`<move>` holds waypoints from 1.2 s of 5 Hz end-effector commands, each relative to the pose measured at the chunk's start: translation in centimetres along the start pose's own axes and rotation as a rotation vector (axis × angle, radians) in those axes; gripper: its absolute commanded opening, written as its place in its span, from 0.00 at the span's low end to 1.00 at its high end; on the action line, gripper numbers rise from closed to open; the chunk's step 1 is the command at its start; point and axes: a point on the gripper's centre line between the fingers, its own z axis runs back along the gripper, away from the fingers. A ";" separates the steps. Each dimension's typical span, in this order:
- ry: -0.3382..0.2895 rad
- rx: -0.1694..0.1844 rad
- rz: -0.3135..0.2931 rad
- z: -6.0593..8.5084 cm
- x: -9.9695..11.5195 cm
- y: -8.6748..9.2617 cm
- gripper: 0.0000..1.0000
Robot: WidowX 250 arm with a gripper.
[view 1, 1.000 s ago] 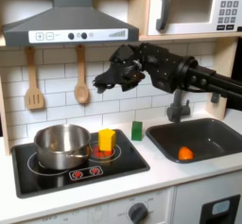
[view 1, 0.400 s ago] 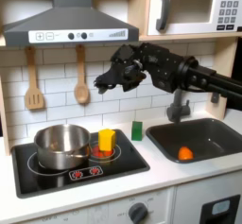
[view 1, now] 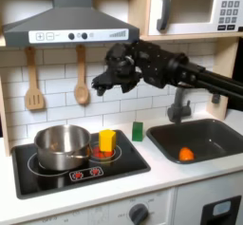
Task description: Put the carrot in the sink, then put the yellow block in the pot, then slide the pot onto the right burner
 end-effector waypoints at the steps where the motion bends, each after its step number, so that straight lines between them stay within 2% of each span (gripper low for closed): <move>1: 0.200 -0.018 -0.057 -0.1 1.5 0.1 1.00; 2: 0.274 -0.032 -0.100 -0.5 1.8 -0.5 1.00; 3: 0.288 -0.014 -0.119 -0.7 1.4 -0.4 1.00; 5: 0.342 -0.029 -0.135 -1.8 -0.3 -0.7 1.00; 6: 0.372 -0.018 -0.111 -3.0 -1.3 -0.1 1.00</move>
